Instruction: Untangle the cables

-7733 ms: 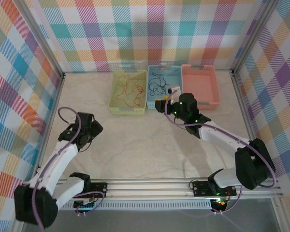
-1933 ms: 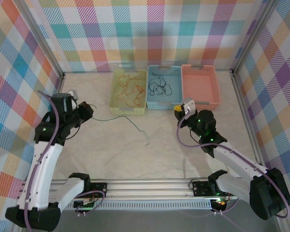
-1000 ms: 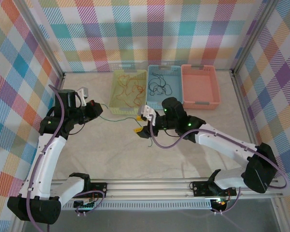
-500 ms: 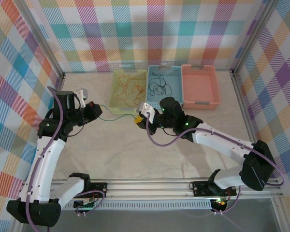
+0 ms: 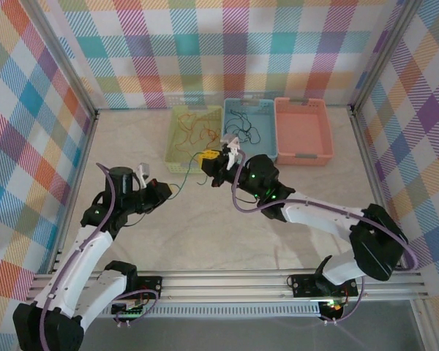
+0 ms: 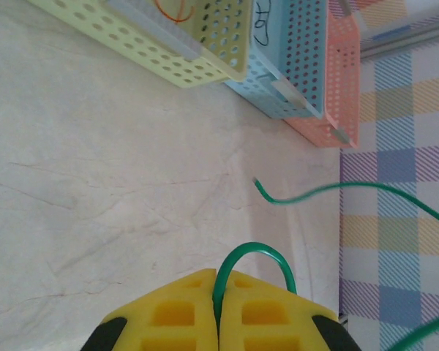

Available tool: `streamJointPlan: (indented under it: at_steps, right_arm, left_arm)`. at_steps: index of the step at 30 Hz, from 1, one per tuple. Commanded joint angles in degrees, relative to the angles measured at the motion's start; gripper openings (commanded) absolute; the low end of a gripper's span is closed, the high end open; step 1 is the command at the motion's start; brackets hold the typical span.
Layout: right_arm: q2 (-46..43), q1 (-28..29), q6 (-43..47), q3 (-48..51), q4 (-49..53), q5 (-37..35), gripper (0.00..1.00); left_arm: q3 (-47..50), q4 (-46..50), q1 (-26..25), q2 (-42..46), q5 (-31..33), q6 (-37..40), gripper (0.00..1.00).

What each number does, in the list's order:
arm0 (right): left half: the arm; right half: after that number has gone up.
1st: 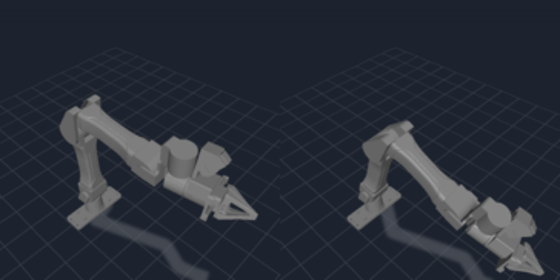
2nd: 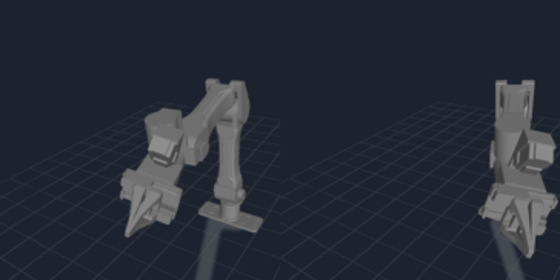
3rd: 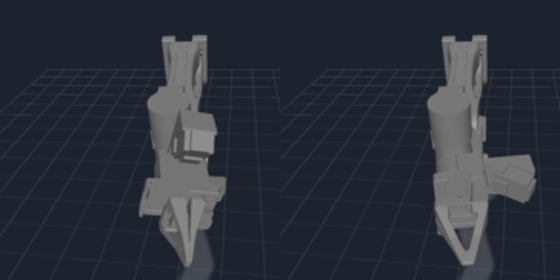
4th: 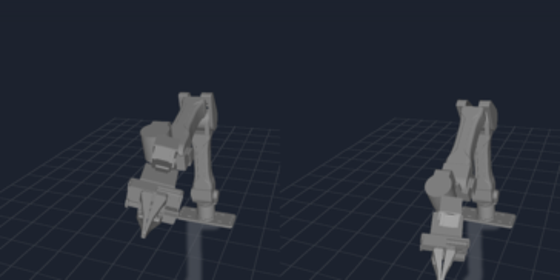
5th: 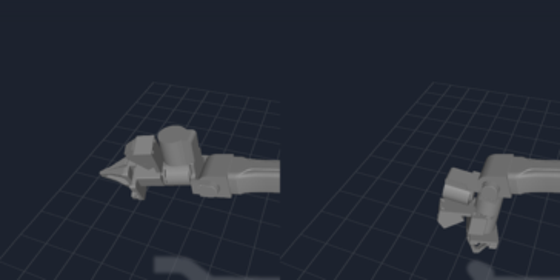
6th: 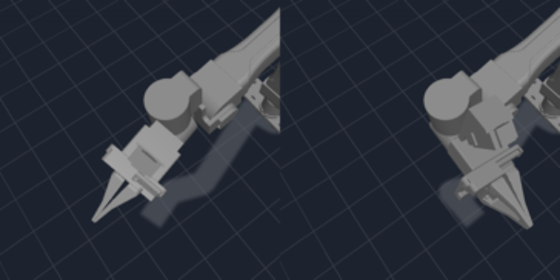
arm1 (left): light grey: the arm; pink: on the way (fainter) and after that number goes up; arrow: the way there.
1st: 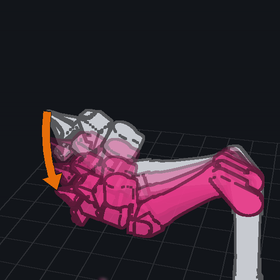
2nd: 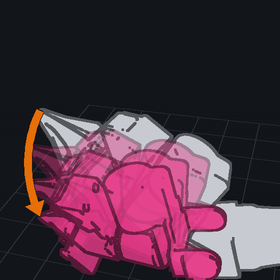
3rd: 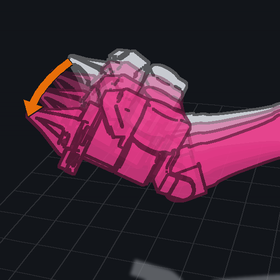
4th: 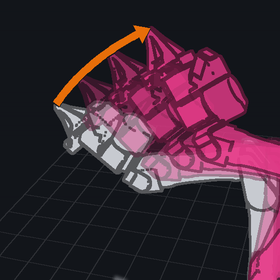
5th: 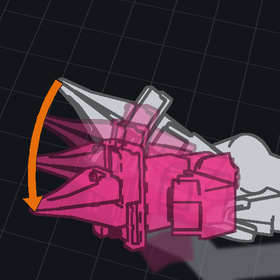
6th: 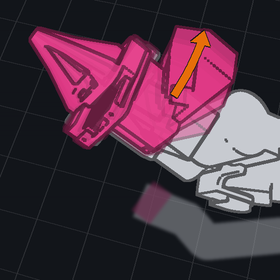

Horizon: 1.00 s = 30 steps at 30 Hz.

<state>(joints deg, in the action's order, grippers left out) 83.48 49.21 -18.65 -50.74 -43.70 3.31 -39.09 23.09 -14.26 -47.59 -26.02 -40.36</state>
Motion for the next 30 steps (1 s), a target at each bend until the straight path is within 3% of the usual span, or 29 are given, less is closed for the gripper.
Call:
streamJointPlan:
  at_steps: [1, 8, 10, 13, 16, 19, 23, 30]
  right_arm:
    - [1.4, -0.6, -9.7, -3.8, -16.5, -5.0, 0.00]
    - [-0.7, -0.9, -6.9, -3.1, -14.5, -7.1, 0.00]
    - [-2.7, -1.5, -4.2, -2.3, -11.4, -8.6, 0.00]
    - [-6.7, -4.5, -1.1, -0.6, -5.2, -12.0, 0.00]
    - [-10.0, -9.3, -0.5, 1.4, -1.3, -13.9, 0.00]
    - [-12.0, -16.5, -3.0, 2.3, 3.6, -14.8, 0.00]
    - [-11.1, -25.6, -5.8, 0.9, 9.4, -17.4, 0.00]
    - [-0.8, -36.9, -13.8, -7.0, 14.4, -19.0, 0.00]
  left_arm:
    - [2.4, -1.0, -3.5, 0.0, 3.6, -1.7, 0.00]
    - [2.3, 1.3, -4.4, -0.2, 7.0, 0.0, 0.01]
    - [0.6, 3.5, -4.3, 0.0, 8.7, 1.3, 0.22]
    - [-5.0, 10.4, -4.3, 0.2, 13.9, 4.3, 0.71]
    - [-9.9, 16.2, -4.3, 1.0, 20.1, 6.6, 0.89]
    - [-12.1, 18.9, -4.2, 2.8, 23.6, 7.7, 0.91]
    - [-10.7, 17.7, -4.2, 5.3, 22.7, 7.6, 0.91]
    - [-7.4, 16.4, -4.2, 6.0, 21.1, 7.9, 0.91]
